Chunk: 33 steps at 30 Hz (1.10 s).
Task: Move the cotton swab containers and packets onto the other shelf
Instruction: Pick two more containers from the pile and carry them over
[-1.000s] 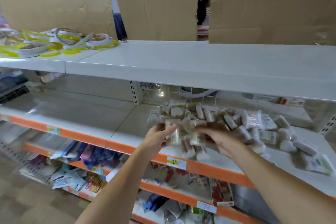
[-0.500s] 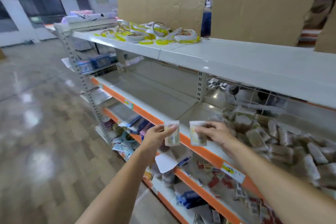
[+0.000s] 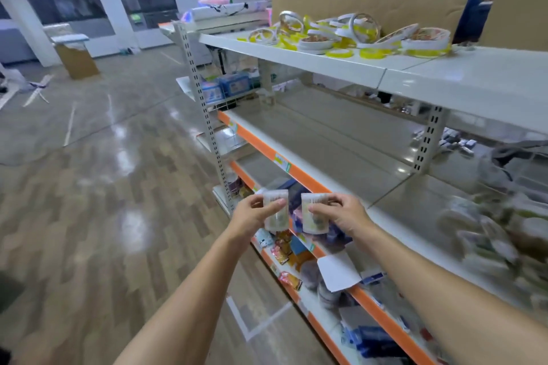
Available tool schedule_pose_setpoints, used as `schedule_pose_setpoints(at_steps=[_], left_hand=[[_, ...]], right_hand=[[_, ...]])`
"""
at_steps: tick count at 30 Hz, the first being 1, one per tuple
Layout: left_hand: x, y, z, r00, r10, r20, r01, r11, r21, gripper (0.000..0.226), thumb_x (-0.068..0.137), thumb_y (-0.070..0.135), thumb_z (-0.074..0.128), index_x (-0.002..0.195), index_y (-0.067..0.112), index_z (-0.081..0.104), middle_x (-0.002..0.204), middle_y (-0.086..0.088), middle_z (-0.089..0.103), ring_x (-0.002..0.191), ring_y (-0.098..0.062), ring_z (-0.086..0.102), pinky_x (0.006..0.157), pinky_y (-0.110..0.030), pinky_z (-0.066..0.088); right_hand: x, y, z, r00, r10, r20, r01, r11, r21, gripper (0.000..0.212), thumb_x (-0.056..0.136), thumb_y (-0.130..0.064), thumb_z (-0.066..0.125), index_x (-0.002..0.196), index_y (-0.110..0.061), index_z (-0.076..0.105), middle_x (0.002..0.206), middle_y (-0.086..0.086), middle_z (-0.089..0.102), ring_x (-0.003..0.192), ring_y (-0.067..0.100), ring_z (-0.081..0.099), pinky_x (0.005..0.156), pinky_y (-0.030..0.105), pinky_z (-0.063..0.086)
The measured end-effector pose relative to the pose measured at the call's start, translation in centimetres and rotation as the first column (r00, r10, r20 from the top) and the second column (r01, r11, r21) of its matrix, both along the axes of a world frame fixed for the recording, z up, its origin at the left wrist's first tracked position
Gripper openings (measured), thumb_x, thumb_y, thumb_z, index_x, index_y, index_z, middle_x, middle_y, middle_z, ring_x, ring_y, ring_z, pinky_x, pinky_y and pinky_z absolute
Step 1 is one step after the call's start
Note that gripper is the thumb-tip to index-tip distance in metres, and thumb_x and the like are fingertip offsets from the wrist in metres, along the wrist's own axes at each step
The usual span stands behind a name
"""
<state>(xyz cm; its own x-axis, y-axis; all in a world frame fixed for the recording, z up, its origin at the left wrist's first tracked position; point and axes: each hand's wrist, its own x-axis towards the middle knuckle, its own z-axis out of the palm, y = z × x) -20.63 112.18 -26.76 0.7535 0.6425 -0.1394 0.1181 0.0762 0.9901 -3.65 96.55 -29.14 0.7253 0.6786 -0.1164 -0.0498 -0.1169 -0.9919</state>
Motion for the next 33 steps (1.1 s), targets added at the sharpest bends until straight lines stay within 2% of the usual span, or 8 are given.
schedule_pose_setpoints(at_steps=[3,5,9,14,22,25,29,33], left_hand=[[-1.2,2.8,-0.4,0.998,0.068,-0.008,-0.068,0.998,-0.002,0.023,0.072,0.025,0.088,0.090,0.018,0.077,0.093,-0.004,0.078,0.088,-0.020,0.074,0.072,-0.033,0.059],[-2.0,4.5,-0.6,0.994,0.108,-0.002,-0.108,0.994,-0.010,0.022,0.072,0.022,0.088,0.090,0.018,0.076,0.090,-0.001,0.078,0.083,-0.014,0.074,0.065,-0.024,0.057],[-3.3,8.0,-1.1,0.984,0.178,-0.015,-0.179,0.984,-0.027,0.034,0.073,0.022,0.087,0.102,0.014,0.072,0.100,-0.004,0.077,0.093,-0.015,0.073,0.079,-0.030,0.058],[-3.4,13.5,-2.0,0.968,0.245,-0.049,-0.246,0.969,-0.027,0.040,0.071,0.030,0.088,0.104,0.016,0.072,0.099,0.002,0.077,0.095,-0.012,0.071,0.083,-0.033,0.054],[0.9,25.1,-2.5,0.949,0.309,-0.066,-0.309,0.951,0.004,0.042,0.072,0.034,0.087,0.106,0.015,0.071,0.103,0.002,0.075,0.096,-0.011,0.069,0.081,-0.030,0.052],[3.3,29.5,-1.9,0.947,0.318,-0.054,-0.319,0.948,-0.014,0.035,0.074,0.026,0.087,0.103,0.014,0.071,0.094,0.005,0.076,0.087,-0.005,0.070,0.068,-0.016,0.053],[6.3,34.8,-0.7,0.945,0.324,-0.039,-0.325,0.946,-0.013,0.037,0.078,0.025,0.084,0.109,0.013,0.069,0.098,0.004,0.074,0.087,-0.005,0.068,0.071,-0.020,0.050],[9.3,39.3,-0.2,0.946,0.322,-0.038,-0.323,0.946,-0.003,0.036,0.078,0.025,0.084,0.108,0.012,0.068,0.092,0.007,0.071,0.084,-0.003,0.066,0.072,-0.022,0.048]], right_hand=[[-1.1,3.6,-0.4,0.998,0.048,-0.051,-0.046,0.999,0.028,0.033,0.060,-0.025,0.094,0.086,-0.014,0.077,0.081,0.003,0.077,0.071,0.020,0.073,0.058,0.036,0.057],[-1.9,5.8,-0.4,0.996,0.077,-0.046,-0.074,0.996,0.048,0.038,0.050,-0.037,0.093,0.083,-0.025,0.078,0.082,0.000,0.078,0.072,0.015,0.074,0.057,0.031,0.057],[-2.3,10.2,-0.6,0.991,0.132,-0.003,-0.132,0.991,0.033,0.032,0.059,-0.031,0.092,0.086,-0.020,0.077,0.086,-0.003,0.079,0.075,0.010,0.074,0.056,0.019,0.055],[-1.6,16.4,-1.1,0.985,0.170,-0.005,-0.170,0.985,0.015,0.037,0.065,-0.023,0.093,0.095,-0.013,0.074,0.088,0.001,0.078,0.081,0.013,0.074,0.064,0.025,0.055],[2.8,28.9,-1.6,0.972,0.211,0.108,-0.213,0.977,0.009,0.030,0.070,-0.017,0.090,0.093,-0.014,0.073,0.083,-0.002,0.078,0.077,0.010,0.074,0.062,0.017,0.054],[4.9,33.6,-1.1,0.968,0.210,0.136,-0.211,0.977,-0.006,0.030,0.070,-0.020,0.090,0.094,-0.014,0.072,0.082,-0.005,0.077,0.075,0.005,0.071,0.069,0.021,0.056],[7.9,39.3,-0.4,0.964,0.209,0.166,-0.211,0.977,-0.005,0.028,0.070,-0.021,0.091,0.089,-0.019,0.070,0.067,-0.021,0.069,0.062,-0.011,0.060,0.060,0.007,0.046],[10.5,43.3,-0.1,0.964,0.200,0.176,-0.195,0.980,-0.042,0.033,0.070,-0.023,0.090,0.096,-0.015,0.073,0.084,-0.005,0.076,0.076,0.004,0.069,0.073,0.021,0.055]])
